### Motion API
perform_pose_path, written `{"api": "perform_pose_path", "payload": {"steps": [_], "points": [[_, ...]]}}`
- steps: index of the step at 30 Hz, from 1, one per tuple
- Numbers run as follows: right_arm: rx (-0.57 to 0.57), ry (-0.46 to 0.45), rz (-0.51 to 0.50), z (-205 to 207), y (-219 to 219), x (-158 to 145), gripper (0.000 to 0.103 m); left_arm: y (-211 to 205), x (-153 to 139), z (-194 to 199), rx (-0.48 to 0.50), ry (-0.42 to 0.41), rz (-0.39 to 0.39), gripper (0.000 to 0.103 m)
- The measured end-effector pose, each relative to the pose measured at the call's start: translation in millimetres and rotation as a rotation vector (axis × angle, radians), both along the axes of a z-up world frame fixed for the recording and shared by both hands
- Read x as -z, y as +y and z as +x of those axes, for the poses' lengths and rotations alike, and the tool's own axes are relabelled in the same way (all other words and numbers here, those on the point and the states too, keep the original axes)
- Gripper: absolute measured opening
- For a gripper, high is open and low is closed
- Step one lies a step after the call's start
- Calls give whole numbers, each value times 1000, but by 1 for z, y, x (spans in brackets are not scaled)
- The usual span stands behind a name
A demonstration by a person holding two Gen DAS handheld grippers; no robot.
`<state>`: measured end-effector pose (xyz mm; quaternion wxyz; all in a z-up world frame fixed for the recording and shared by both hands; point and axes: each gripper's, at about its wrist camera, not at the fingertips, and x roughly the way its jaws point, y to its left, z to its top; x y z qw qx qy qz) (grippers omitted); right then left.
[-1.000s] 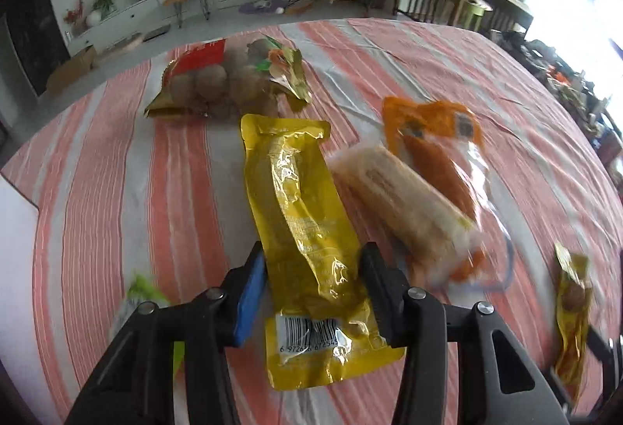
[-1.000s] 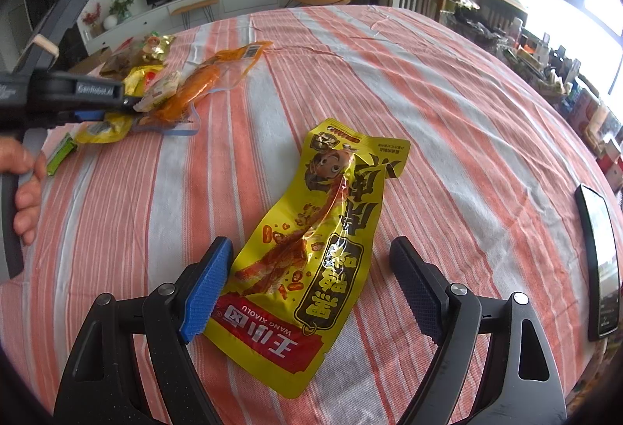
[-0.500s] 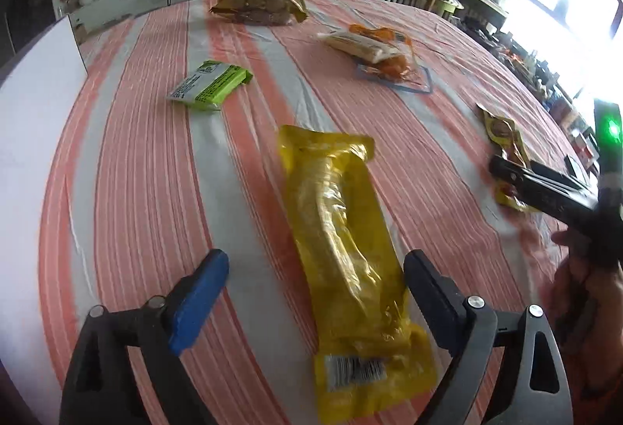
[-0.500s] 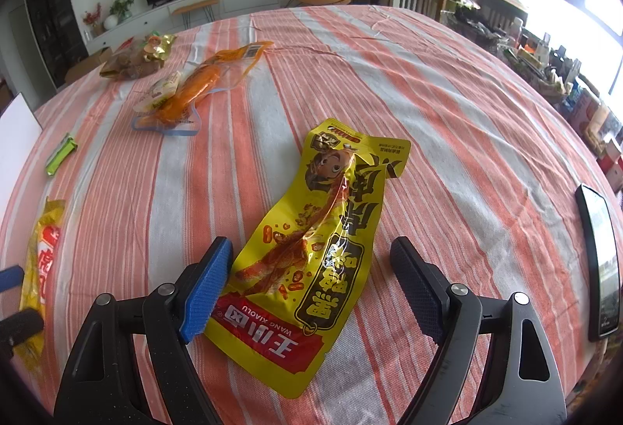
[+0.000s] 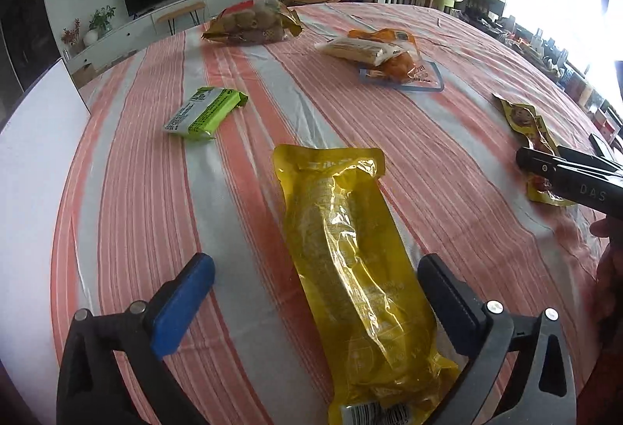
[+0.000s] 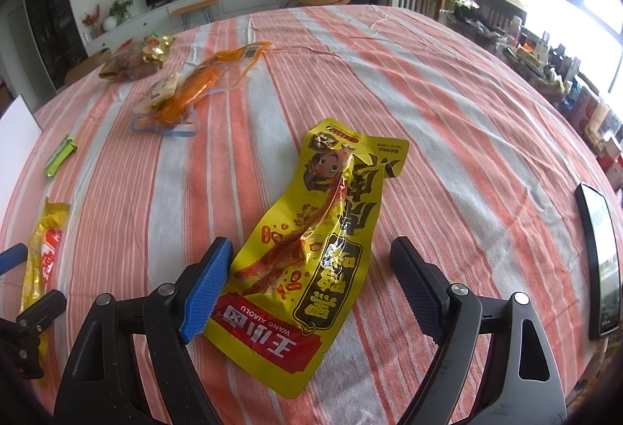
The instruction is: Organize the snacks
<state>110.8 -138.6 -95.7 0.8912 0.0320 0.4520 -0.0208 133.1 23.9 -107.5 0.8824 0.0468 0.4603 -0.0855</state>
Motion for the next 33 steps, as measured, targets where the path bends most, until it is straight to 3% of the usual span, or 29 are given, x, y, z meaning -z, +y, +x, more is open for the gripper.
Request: {"api": "perform_pose_path", "payload": {"steps": [28,33], "points": [[-1,-1,2,0,-1,0,86,1,0,0,0,0,-1,103],[3,-18,40,-2,-6,-1,84,1,0,0,0,0,-1,103]]}}
